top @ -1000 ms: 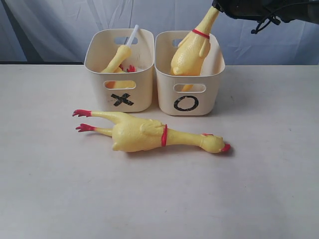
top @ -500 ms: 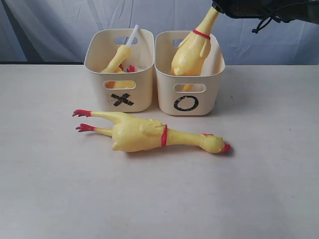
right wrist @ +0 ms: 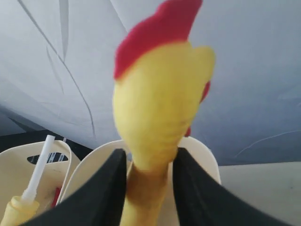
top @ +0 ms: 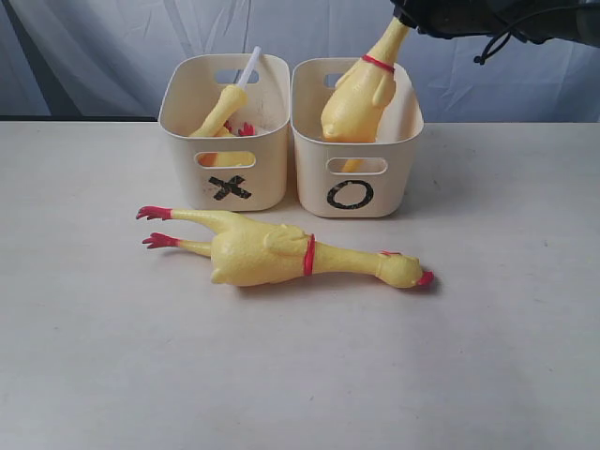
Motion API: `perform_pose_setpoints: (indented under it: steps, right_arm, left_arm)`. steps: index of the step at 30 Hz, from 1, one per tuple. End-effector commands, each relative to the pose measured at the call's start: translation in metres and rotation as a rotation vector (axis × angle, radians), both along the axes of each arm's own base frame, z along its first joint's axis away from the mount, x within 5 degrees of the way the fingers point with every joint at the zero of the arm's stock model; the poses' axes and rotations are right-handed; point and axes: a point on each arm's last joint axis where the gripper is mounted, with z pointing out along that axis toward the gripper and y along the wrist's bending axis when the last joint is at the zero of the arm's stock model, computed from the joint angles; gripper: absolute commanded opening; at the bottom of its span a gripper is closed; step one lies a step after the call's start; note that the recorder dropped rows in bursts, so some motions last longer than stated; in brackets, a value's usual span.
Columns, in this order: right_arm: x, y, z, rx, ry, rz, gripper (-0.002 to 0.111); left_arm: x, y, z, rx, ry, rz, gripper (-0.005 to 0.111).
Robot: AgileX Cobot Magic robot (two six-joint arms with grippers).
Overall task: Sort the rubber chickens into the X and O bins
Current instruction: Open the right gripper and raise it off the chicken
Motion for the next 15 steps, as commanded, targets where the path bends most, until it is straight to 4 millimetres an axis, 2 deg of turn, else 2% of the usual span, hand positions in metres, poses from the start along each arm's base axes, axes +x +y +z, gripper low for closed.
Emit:
perform_pose_setpoints:
  steps: [1, 15]
  right_arm:
    - [0.0000, 0.0011, -0.0070, -0.040, 0.022, 0.030, 0.034]
    - [0.0000, 0.0011, -0.0070, -0.050, 0.019, 0.034, 0.034]
  left_arm:
    - [-0.0014, 0.0000, -0.0009, -0.010, 0.003, -0.004, 0.000]
    - [-0.0014, -0.0001, -0.0009, -0.013, 0.004, -0.005, 0.000]
